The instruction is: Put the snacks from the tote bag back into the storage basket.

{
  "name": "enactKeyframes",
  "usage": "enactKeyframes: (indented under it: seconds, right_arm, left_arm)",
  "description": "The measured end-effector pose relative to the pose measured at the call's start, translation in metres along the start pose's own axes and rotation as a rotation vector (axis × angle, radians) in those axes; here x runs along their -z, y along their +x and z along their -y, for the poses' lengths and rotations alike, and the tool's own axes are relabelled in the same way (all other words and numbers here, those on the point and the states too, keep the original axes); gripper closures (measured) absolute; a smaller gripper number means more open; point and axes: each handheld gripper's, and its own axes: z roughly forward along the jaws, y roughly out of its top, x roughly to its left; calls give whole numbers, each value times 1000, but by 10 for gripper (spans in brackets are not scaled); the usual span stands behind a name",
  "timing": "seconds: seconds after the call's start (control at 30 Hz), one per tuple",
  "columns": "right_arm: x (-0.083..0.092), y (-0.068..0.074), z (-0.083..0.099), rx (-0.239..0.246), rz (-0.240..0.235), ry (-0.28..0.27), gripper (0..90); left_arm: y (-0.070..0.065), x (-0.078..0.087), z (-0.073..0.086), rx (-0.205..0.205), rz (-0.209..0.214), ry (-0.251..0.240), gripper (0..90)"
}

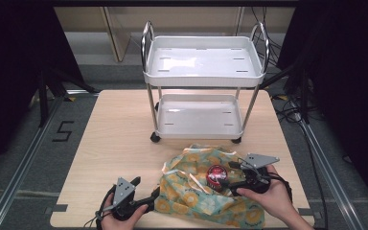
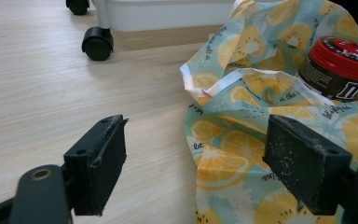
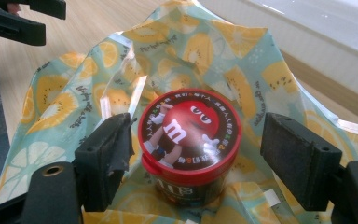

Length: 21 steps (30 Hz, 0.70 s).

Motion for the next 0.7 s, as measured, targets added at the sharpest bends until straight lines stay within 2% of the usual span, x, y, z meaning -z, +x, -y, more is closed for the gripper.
enactKeyframes:
  seconds: [0.07, 0.17, 0.2, 0.27, 0.3, 0.33, 0.37, 0.43, 0.7]
  right_arm:
    - [-2, 2, 0, -29, -5, 9, 256]
    - [-3, 2, 1, -31, -20, 25, 245]
    - [-5, 0, 1, -10, -28, 18, 244]
    - [-7, -1, 3, -22, -19, 31, 243]
    - [-8, 0, 3, -46, -13, 42, 243]
    - [-9, -2, 4, -31, -16, 50, 243]
    - [-10, 1, 4, -59, -21, 56, 235]
    - [-13, -1, 5, -41, -22, 57, 232]
    - [-24, 2, 3, -30, -19, 77, 216]
  left_arm:
    - [0, 0, -1, -9, 3, 4, 206]
    - [0, 0, 0, -7, 6, 0, 206]
    - [-1, -1, 0, 0, 5, -3, 207]
    - [0, -1, 0, -5, 13, -1, 206]
    - [0, -1, 0, -1, 12, -2, 206]
    - [0, -1, 0, -3, 5, 6, 206]
    - [0, -1, 0, -3, 9, 6, 206]
    - [0, -1, 0, -3, 15, 0, 206]
    - [0, -1, 0, -6, 7, 8, 206]
